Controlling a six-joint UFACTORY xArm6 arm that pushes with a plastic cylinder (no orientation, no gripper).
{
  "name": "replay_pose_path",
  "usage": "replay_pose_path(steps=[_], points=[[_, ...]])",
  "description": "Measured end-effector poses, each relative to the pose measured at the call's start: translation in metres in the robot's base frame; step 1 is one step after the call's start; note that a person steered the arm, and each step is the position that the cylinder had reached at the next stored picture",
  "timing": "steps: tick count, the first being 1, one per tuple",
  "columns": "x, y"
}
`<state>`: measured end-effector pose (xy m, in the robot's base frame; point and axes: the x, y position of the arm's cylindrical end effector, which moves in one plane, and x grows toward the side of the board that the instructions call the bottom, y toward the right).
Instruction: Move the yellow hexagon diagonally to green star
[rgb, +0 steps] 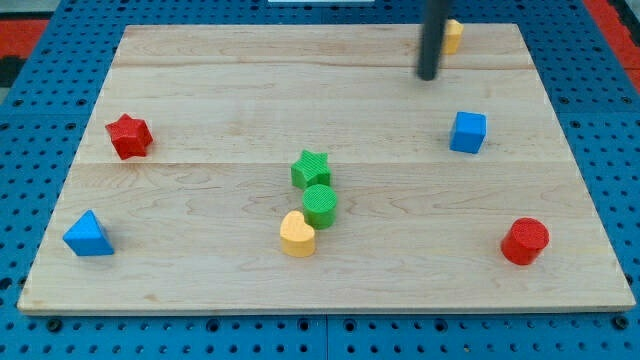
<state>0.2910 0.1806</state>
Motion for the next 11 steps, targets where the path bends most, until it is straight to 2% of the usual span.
replay_pose_path(steps=[1,2,3,5,7,11], points=[[-0.039,0.077],[-0.091,0.097],[-0.099,0.042],[-0.079,-0.064],[-0.022,-0.07],[-0.023,-0.068]])
